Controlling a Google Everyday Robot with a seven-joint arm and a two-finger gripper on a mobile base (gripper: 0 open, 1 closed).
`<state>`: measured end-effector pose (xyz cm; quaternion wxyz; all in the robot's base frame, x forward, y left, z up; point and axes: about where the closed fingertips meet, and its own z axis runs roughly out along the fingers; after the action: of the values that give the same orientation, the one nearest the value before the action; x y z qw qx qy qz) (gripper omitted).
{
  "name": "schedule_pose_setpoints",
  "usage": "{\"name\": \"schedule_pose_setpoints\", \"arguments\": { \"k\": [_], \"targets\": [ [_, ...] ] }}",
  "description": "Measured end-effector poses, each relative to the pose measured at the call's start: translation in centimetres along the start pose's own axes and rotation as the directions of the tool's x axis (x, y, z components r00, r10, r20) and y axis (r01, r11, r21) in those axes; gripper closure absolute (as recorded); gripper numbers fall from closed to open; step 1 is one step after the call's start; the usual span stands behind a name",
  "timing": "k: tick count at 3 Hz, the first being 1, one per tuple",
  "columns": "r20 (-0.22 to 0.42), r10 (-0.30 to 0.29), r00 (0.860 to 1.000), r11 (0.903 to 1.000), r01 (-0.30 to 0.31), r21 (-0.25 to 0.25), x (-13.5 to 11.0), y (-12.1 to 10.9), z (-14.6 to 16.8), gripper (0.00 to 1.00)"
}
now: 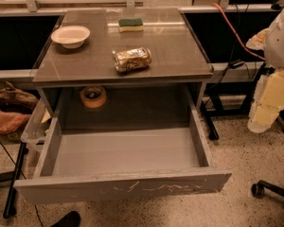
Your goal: Place orange can into top drawer
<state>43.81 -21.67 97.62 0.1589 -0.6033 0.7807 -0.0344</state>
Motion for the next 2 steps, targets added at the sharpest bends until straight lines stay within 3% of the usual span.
{"name": "schedule_pose_setpoints", "arguments": {
  "k": [2],
  "targets": [
    [0.028,-0.015,0.999,0.9999,0.015,0.001,-0.49,-0.83,0.35,0.00]
  ]
}}
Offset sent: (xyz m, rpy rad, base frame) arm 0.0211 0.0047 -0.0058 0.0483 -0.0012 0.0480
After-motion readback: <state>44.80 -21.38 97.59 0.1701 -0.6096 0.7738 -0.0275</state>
